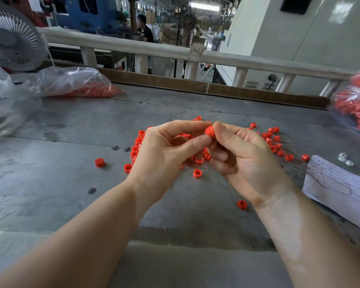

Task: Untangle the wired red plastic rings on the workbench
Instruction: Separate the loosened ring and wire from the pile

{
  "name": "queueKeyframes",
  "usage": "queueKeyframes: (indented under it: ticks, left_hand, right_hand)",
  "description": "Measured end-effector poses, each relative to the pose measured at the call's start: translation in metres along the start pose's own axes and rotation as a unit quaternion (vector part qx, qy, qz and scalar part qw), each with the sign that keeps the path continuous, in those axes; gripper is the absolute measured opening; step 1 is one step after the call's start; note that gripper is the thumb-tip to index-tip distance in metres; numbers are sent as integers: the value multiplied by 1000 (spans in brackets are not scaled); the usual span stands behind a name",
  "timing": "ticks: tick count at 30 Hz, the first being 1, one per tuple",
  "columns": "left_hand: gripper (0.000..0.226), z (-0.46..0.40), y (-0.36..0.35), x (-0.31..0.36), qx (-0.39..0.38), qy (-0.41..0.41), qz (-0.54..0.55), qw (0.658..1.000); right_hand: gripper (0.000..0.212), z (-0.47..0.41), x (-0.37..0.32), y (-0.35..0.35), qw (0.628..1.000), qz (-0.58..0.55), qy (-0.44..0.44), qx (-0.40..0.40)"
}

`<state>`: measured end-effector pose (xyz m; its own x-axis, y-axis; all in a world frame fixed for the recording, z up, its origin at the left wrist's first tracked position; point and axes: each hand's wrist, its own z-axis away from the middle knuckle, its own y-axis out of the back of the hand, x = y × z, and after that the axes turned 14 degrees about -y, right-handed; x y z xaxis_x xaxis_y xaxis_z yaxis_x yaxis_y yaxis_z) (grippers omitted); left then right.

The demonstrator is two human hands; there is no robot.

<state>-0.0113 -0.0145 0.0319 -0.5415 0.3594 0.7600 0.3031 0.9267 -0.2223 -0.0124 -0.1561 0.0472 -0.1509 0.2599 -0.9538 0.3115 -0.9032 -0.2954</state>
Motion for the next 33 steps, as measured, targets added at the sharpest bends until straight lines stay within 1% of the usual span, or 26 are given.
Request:
queueKeyframes:
  ticks: [2,5,9,12,16,18,22,23,26,29,33]
  left_hand:
    - [17,1,-1,1,6,-16,-32,999]
    - [15,1,-2,1,16,-36,-72,997]
    - [16,2,-5,2,12,-56,-102,993]
    - [15,2,-5,2,9,-66,-111,992]
    - [13,2,-6,1,15,-65,-115,991]
    - [14,1,-6,1,18,-70,-123,990]
    - [15,2,-9,0,31,-73,-136,988]
    - [15,2,-8,0,31,-70,-138,987]
    - [20,1,-7,0,30,-41,-126,991]
    - [27,1,-5,0,25,-4,-71,997]
    - [21,1,-6,1,17,-5,-43,999]
  right_hand:
    - [27,0,1,-1,1000,15,8,-10]
    - [23,0,2,-4,999,39,18,-14]
    - [26,1,1,-9,999,44,15,-6]
    - [22,1,2,-11,999,32,16,11]
    - [29,1,3,-12,1000,16,10,20]
    - [23,1,2,-14,1000,12,10,22]
    - [38,-1,5,-15,999,14,10,40]
    - [36,-1,6,-14,999,10,12,44]
    - [20,-2,7,-12,999,-6,14,51]
    - [16,-2,8,-8,998,-16,1,59]
    - [13,-3,9,-9,997,-40,-11,58]
